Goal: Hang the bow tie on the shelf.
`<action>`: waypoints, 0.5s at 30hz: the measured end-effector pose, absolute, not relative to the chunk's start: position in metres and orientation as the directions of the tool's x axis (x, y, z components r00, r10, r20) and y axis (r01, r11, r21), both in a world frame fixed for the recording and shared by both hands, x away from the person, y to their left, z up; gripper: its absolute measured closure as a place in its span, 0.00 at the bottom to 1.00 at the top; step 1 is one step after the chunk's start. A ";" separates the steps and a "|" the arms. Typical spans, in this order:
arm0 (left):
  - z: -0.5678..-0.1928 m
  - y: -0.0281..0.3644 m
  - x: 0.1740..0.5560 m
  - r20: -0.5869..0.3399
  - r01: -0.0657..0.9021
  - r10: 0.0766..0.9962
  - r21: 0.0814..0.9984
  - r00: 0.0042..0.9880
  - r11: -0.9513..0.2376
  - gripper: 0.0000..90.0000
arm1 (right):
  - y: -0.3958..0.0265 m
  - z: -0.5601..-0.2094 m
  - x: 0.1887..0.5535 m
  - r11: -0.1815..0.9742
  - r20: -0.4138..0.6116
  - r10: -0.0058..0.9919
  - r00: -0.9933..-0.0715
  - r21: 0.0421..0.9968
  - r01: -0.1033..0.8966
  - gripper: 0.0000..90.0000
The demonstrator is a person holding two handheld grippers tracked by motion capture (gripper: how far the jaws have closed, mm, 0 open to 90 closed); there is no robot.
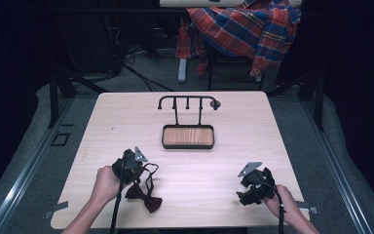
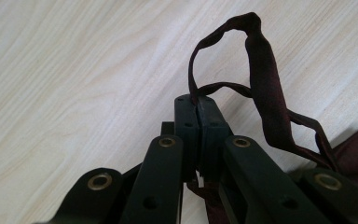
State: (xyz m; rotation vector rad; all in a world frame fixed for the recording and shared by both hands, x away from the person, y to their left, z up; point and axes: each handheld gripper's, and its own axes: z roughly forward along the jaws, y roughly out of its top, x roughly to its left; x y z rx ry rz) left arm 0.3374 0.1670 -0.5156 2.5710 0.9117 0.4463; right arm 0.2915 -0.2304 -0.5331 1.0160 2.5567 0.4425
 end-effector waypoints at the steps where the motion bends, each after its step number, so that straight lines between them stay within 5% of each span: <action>1: -0.514 0.167 0.337 0.173 0.529 0.651 0.449 0.739 -0.720 0.98 | -0.229 -0.537 0.290 0.662 -0.188 0.726 -0.661 0.452 0.598 0.17; 15: -0.499 0.172 0.331 0.161 0.509 0.671 0.533 0.724 -0.676 0.98 | -0.230 -0.533 0.292 0.694 -0.208 0.703 -0.680 0.410 0.592 0.17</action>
